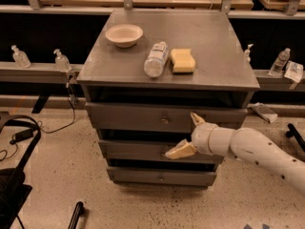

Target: Open middle drawer

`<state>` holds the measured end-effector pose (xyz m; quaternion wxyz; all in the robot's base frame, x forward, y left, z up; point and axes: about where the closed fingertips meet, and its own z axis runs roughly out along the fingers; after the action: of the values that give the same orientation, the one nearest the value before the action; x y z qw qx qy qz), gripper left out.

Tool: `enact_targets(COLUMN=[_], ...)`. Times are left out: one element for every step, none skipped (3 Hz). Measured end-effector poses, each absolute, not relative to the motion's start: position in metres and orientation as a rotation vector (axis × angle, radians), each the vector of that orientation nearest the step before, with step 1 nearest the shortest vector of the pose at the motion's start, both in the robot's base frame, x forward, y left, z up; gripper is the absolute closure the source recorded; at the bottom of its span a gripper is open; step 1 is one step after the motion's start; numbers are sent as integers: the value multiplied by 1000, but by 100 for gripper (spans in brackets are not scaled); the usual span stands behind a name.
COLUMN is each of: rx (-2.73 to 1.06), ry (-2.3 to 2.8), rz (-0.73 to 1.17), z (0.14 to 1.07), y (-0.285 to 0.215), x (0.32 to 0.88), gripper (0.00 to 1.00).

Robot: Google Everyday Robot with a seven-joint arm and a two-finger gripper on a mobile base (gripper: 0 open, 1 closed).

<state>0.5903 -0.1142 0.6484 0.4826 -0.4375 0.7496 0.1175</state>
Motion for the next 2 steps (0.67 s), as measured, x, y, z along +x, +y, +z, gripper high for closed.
enact_targets(rx=[-1068, -1068], ry=[1766, 1766], rz=[331, 331], z=[646, 646], y=[-124, -124], x=[583, 583], gripper=[0, 0])
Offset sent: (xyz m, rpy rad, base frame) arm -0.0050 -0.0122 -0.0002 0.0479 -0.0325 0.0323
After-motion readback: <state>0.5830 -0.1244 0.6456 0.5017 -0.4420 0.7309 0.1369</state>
